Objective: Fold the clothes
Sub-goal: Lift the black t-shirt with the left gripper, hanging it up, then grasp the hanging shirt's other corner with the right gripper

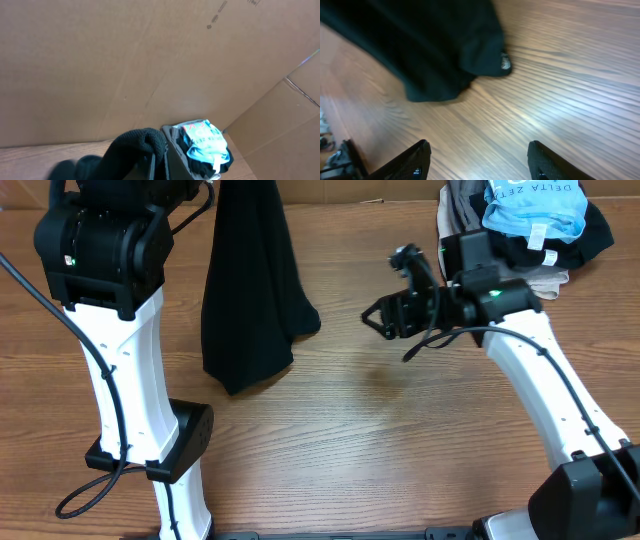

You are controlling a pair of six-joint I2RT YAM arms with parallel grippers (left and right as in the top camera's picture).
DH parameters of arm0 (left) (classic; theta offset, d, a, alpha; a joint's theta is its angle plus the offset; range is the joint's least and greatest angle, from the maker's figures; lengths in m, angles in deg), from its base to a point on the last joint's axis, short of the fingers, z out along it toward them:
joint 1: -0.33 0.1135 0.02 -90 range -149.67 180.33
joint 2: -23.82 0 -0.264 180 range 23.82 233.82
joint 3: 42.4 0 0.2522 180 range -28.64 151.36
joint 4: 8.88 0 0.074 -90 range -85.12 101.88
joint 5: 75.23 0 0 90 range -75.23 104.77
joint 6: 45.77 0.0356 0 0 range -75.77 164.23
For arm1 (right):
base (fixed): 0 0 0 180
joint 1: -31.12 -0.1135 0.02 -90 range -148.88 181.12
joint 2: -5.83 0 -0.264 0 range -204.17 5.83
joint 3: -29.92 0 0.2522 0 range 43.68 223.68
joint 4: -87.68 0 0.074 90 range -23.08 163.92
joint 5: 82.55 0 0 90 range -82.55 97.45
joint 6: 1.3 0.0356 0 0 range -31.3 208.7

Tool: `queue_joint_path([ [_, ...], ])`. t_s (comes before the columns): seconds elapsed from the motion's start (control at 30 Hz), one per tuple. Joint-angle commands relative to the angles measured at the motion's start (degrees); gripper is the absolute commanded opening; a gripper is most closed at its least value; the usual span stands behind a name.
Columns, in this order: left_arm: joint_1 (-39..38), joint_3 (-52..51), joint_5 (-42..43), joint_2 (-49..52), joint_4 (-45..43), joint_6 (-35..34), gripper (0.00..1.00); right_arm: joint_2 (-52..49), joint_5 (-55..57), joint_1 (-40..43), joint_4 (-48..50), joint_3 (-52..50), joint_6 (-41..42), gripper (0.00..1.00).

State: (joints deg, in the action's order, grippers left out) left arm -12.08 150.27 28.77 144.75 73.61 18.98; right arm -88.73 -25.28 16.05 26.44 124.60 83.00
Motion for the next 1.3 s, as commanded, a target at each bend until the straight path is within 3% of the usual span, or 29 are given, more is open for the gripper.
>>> queue_joint_path([
  [0.0,-0.04,0.98,0.79,-1.03,-1.92,-0.52,0.04,-2.45,1.09,-3.87,1.95,-0.31,4.74,0.66],
  [0.4,0.0,0.98,0.63,-1.05,-3.41,-0.72,0.04,-17.27,15.65,-9.25,11.5,-0.31,7.91,0.74],
  [0.67,-0.07,0.98,1.11,-1.05,-2.99,-0.83,0.04,-25.07,15.28,-9.31,23.15,-0.31,7.89,0.8],
  [0.9,-0.39,0.96,1.05,-1.05,-3.28,-2.27,0.04,-28.83,16.09,-9.07,30.29,-0.31,6.78,0.78],
  [1.0,-0.79,0.83,0.85,-1.03,-4.09,-2.23,0.04,-28.94,15.52,-9.07,31.52,-0.28,6.8,0.62],
  [1.07,-1.16,0.81,0.48,-1.01,-4.07,-2.21,0.04,-28.89,15.47,-9.07,31.5,-0.2,6.84,0.4],
  [1.1,-1.18,0.74,0.28,-0.92,-4.09,-2.21,0.04,-28.89,15.06,-9.01,31.39,-0.2,6.91,0.24],
  [1.17,-1.25,0.48,-0.55,-0.79,-4.09,-2.19,0.04,-28.5,14.64,-8.66,30.75,-0.17,7.54,0.04],
  [1.27,-1.22,0.39,-2.93,-0.61,-3.3,-1.75,0.04,-26.51,13.99,-7.37,27.74,0.17,8.83,0.04],
])
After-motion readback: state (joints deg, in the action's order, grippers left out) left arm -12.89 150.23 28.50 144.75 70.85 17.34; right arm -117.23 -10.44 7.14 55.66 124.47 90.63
